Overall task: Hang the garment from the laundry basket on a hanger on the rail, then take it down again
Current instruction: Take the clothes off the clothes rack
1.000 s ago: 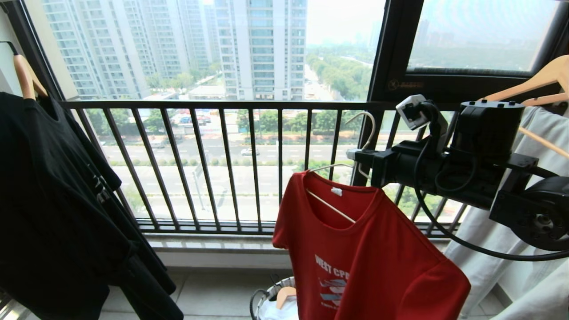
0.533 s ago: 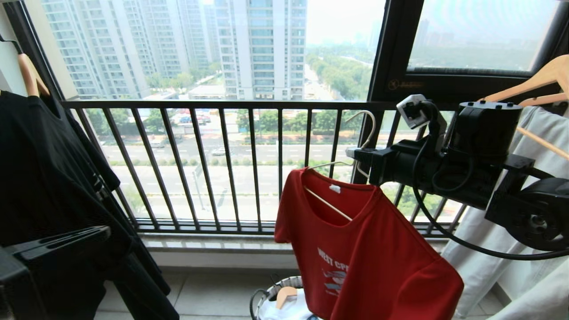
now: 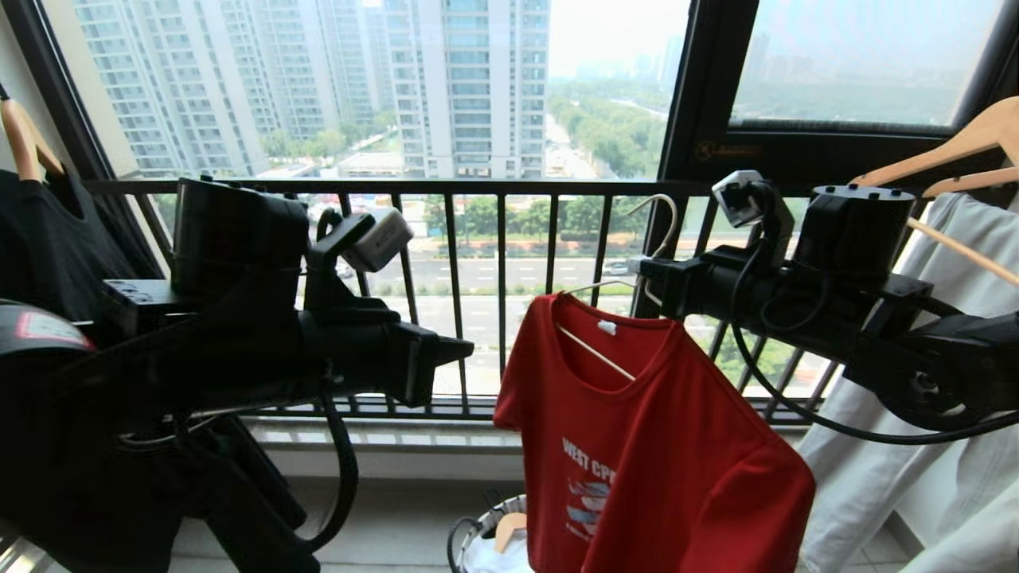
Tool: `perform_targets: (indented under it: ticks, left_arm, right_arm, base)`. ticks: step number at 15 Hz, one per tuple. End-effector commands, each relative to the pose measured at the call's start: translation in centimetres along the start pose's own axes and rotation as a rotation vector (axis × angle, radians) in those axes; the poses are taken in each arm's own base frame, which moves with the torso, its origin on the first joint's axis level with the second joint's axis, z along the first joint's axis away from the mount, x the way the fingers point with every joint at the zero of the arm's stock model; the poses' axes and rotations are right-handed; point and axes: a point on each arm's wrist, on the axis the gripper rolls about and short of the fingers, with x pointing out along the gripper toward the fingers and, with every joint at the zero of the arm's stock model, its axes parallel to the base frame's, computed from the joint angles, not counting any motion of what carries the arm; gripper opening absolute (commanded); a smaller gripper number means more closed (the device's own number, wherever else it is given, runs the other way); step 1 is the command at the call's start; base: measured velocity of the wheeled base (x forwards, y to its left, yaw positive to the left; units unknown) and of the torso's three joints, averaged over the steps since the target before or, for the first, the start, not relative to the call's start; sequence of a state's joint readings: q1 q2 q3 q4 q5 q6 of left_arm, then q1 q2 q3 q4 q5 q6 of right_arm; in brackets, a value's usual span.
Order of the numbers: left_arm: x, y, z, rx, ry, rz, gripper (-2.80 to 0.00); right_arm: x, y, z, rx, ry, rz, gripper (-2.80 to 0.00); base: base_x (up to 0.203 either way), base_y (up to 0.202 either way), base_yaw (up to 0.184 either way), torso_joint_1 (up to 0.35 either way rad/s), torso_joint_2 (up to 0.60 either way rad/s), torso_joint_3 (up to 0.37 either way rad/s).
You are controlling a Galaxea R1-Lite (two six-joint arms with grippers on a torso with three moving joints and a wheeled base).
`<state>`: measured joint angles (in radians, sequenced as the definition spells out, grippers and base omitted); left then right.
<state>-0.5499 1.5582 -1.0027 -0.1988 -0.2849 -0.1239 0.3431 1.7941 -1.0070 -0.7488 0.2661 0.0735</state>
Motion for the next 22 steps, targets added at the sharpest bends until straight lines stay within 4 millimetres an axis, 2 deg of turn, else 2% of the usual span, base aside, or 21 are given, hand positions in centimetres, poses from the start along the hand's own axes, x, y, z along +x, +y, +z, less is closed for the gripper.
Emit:
perform_targets:
  ticks: [1, 3, 6, 8, 9, 10, 14, 18, 22]
  left_arm:
    - [5.0, 3.1, -1.2, -0.05, 0.092, 0.025, -2.8]
    - [7.4, 5.2, -1.7, -0.113, 0.115, 0.019, -2.8]
    - [11.1, 7.2, -3.3, -0.212, 0.145, 0.019, -2.8]
    - [12.6, 8.0, -3.5, -0.278, 0.13, 0.026, -2.8]
    - [12.8, 8.2, -3.7, -0.284, 0.133, 0.026, -0.23]
    - [12.8, 8.2, -3.6, -0.286, 0.129, 0.027, 0.0]
    - [13.4, 8.0, -3.3, -0.286, 0.113, 0.062, 0.0]
    - [15.5, 6.0, -3.5, -0.242, 0.085, 0.21, 0.0]
    - [16.1, 5.5, -3.8, -0.217, 0.066, 0.289, 0.0]
  right_arm:
    - [1.5, -0.8, -1.6, 0.008, 0.024, -0.008, -2.8]
    - [2.5, -1.4, -2.8, 0.017, 0.045, -0.015, -2.8]
    - [3.1, -1.6, -3.5, 0.053, 0.061, -0.016, -2.8]
    - [3.1, -1.5, -3.5, 0.055, 0.061, -0.015, -2.8]
    - [3.0, -1.5, -3.4, 0.054, 0.059, -0.015, -2.8]
    - [3.1, -1.4, -3.4, 0.054, 0.06, -0.012, -2.8]
    - [3.0, -0.6, -3.3, 0.052, 0.059, 0.007, -2.8]
    - [2.9, 0.3, -3.2, 0.05, 0.06, 0.029, -2.8]
    - [2.4, 1.4, -3.1, 0.047, 0.062, 0.056, -2.8]
  base:
    - [0.0, 0.0, 0.0, 0.0, 0.0, 0.0]
    - [0.0, 0.0, 0.0, 0.0, 0.0, 0.0]
    - [0.0, 0.0, 0.0, 0.0, 0.0, 0.0]
    - [0.0, 0.0, 0.0, 0.0, 0.0, 0.0]
    - [0.0, 0.0, 0.0, 0.0, 0.0, 0.0]
    - [0.0, 0.0, 0.0, 0.0, 0.0, 0.0]
    - [0.0, 0.0, 0.0, 0.0, 0.0, 0.0]
    - [0.0, 0.0, 0.0, 0.0, 0.0, 0.0]
    - [0.0, 0.0, 0.0, 0.0, 0.0, 0.0]
